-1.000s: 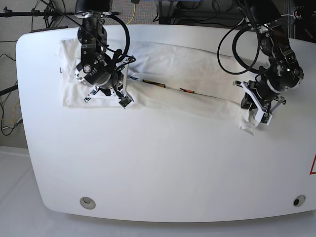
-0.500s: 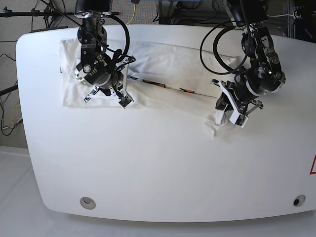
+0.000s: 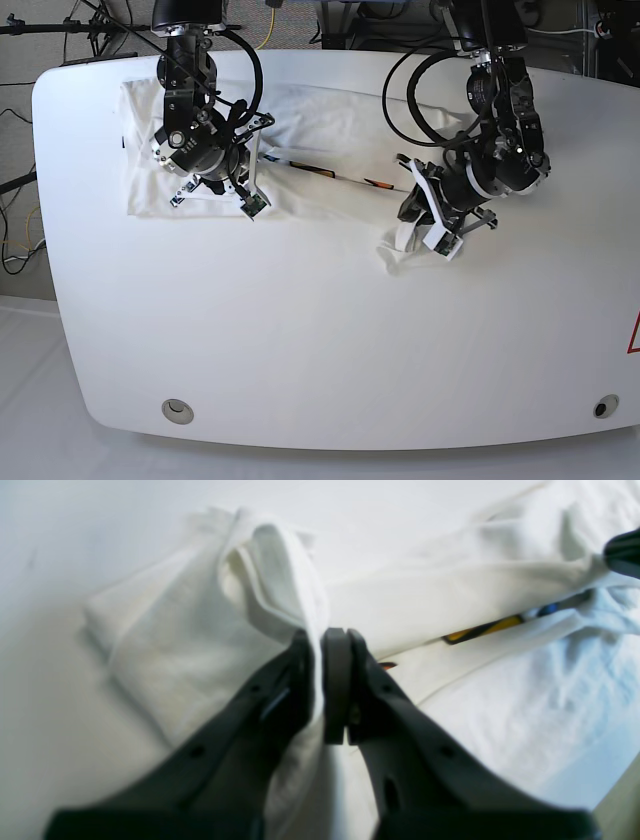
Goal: Fold the T-shirt properly
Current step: 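Fold the hem end with the left gripper toward the right gripper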
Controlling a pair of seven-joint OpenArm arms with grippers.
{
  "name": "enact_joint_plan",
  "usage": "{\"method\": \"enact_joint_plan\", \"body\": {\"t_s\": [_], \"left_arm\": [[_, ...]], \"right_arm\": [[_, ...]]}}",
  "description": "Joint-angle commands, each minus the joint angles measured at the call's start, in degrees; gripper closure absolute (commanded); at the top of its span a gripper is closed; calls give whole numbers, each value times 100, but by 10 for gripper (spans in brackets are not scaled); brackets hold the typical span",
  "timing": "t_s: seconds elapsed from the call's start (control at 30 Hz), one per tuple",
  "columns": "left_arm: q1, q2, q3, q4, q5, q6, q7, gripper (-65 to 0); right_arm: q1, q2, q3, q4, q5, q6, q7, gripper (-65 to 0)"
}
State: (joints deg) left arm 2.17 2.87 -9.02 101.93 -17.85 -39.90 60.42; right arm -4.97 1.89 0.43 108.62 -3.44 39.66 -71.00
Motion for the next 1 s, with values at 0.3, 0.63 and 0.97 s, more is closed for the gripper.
{"method": "enact_joint_plan", "body": {"t_s": [0.3, 0.63, 0.97], "left_arm": [[-81, 271, 844, 141, -101, -10, -139, -12], [139, 253, 1864, 132, -84, -10, -535, -12], [420, 51, 2532, 71, -66, -10, -957, -12]], "right_arm": [[88, 9, 15, 88, 6, 3, 45, 0], [97, 26, 32, 88, 6, 3, 45, 0], [97, 53, 41, 88, 6, 3, 45, 0]]}}
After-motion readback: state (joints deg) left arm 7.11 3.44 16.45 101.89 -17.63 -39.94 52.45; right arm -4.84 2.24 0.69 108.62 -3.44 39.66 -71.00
